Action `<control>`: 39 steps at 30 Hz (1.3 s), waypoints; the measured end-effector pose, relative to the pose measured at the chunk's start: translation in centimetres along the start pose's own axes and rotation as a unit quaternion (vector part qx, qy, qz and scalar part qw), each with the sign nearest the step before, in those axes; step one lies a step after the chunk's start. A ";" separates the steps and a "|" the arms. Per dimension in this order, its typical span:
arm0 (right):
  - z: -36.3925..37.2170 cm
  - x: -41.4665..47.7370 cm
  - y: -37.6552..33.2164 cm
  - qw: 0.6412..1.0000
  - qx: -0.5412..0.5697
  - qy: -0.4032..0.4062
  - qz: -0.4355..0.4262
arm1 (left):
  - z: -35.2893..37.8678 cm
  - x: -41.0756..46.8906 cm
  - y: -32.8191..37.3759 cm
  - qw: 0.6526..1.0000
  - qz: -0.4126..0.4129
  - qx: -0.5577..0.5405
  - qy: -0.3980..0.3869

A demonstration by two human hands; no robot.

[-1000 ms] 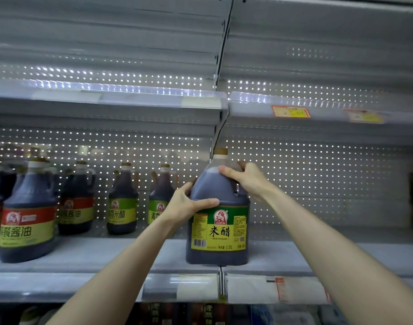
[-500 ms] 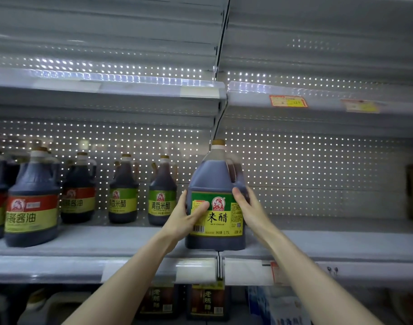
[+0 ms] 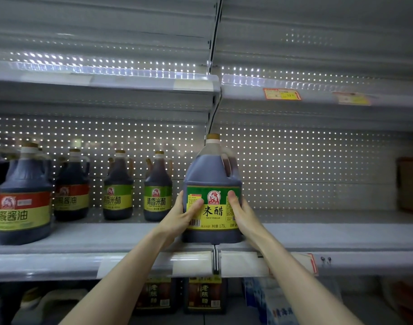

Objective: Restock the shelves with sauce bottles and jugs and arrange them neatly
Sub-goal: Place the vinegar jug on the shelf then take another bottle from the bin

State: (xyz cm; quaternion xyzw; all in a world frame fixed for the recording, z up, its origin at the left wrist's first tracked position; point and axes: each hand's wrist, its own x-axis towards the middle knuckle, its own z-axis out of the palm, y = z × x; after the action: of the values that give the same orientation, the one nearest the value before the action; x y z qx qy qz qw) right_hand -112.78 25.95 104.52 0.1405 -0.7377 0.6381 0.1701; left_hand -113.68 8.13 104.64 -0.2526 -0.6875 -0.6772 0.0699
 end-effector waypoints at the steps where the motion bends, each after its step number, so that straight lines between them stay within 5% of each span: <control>1: 0.0 -0.1 -0.1 1.000 0.001 0.001 -0.001 | 0.0 0.0 -0.1 1.000 0.001 0.000 -0.001; 39: -0.4 0.6 0.5 0.999 0.036 -0.003 -0.004 | 0.4 0.3 -0.3 1.000 0.021 0.018 0.000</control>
State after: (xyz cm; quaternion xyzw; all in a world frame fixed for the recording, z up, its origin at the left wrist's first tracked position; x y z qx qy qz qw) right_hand -113.51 26.44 104.42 0.1513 -0.7139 0.6635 0.1648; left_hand -113.93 8.57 104.46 -0.2652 -0.6939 -0.6635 0.0886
